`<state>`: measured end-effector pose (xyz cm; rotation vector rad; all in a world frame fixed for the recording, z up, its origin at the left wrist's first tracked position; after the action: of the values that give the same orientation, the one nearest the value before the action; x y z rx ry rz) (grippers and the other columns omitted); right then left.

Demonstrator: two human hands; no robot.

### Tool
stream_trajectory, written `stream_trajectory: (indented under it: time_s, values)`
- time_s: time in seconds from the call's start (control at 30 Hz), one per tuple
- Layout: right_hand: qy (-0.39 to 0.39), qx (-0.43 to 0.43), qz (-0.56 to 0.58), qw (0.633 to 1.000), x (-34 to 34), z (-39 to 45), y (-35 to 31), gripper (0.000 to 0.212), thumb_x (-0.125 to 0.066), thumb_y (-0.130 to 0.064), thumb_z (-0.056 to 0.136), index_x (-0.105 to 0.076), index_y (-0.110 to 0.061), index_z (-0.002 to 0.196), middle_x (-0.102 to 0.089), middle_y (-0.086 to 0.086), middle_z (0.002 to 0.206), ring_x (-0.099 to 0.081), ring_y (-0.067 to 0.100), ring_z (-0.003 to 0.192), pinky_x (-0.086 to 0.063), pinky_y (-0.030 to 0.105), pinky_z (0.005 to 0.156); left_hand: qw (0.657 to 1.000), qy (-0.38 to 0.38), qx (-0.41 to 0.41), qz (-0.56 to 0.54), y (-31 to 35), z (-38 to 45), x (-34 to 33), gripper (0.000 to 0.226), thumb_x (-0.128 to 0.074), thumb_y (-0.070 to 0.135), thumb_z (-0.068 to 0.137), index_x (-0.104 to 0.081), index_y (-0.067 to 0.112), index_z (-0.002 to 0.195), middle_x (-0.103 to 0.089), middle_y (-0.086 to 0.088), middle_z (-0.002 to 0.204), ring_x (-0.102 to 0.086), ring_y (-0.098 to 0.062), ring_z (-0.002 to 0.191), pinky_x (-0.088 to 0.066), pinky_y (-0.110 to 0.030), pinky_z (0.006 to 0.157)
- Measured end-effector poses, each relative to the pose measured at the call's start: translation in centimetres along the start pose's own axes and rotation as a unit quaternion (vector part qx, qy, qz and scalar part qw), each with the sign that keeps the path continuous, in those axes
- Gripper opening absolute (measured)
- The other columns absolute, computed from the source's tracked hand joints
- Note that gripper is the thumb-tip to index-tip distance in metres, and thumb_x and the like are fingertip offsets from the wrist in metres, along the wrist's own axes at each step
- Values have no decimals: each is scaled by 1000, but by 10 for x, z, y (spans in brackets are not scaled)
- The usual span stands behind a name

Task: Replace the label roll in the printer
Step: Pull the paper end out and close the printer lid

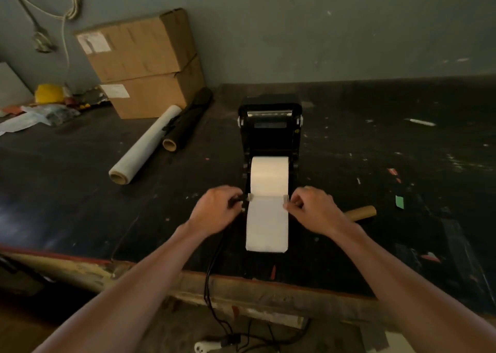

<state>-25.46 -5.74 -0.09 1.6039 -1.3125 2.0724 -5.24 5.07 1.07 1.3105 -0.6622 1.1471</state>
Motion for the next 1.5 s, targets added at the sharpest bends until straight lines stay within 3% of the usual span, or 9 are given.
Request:
stream_trajectory:
  time_s: [0.13,0.3,0.5,0.63,0.9,1.07,1.27,1.43,1.5]
  values:
    - [72,-15,39,997,47,54,4,26,-62,-37,89,-60,-19,106,-61,2,106,-61,12,86,-51,28,76,996,68,32,-40,-5,69,35,42,-66,22,87,-57,17,128,-67,-3,104,-59,-4,73,-48,-22,73]
    - [141,-36,73,987,94,129,-3,53,-62,-34,89,-47,-11,135,-52,12,132,-54,26,116,-43,33,95,990,65,11,-122,-8,156,54,41,-62,28,90,-51,20,129,-65,-2,107,-62,-19,96,-43,-24,76]
    - [137,-91,99,981,102,182,-2,68,-58,-39,91,-30,-11,146,-40,13,149,-38,29,136,-33,36,109,979,-10,76,-187,-29,223,38,66,-50,48,93,-28,16,147,-45,-8,145,-41,-29,133,-36,-33,102]
    - [100,-119,165,974,86,188,2,80,-55,-48,91,-14,-17,152,-31,8,155,-32,29,140,-30,39,110,968,-20,95,-232,-39,228,31,67,-49,51,92,-29,21,148,-48,-7,144,-45,-26,130,-40,-34,104]
    - [210,-124,236,940,67,153,-8,72,-54,-42,92,-18,-18,150,-36,9,152,-38,26,136,-37,49,109,955,64,104,-269,-24,189,26,59,-49,51,92,-35,18,139,-59,-4,122,-58,-21,111,-45,-26,86]
    - [281,-137,304,900,43,104,-16,59,-56,-38,92,-29,-24,142,-48,5,141,-50,20,125,-46,49,101,934,175,137,-281,-23,142,19,30,-50,54,89,-53,25,97,-64,8,83,-64,-8,79,-52,-31,71]
    - [270,-173,291,902,23,67,-7,50,-54,-38,93,-41,-19,137,-58,-1,124,-55,12,110,-47,31,90,923,120,156,-331,-27,95,0,23,-54,55,85,-55,37,100,-64,16,88,-63,3,80,-48,-18,68]
    - [221,-211,269,913,1,36,4,55,-54,-45,90,-46,-17,136,-63,3,116,-62,20,106,-52,44,91,933,57,141,-327,-30,53,-15,28,-56,59,76,-52,47,100,-62,27,86,-56,24,84,-46,-4,57]
    - [218,-213,265,915,-12,23,6,57,-57,-45,88,-45,-17,136,-64,-4,109,-62,11,98,-53,33,82,941,46,130,-310,-34,38,-18,30,-56,61,74,-51,49,102,-61,30,87,-54,25,87,-45,-1,59]
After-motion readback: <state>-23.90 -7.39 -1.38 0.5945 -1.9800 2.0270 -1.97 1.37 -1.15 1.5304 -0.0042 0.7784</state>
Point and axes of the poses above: each hand's wrist, its own z-axis towards the middle knuckle, its own x-axis out of the back of the hand, y = z × x, the point moved 4 cm from there along z, towards the middle knuckle
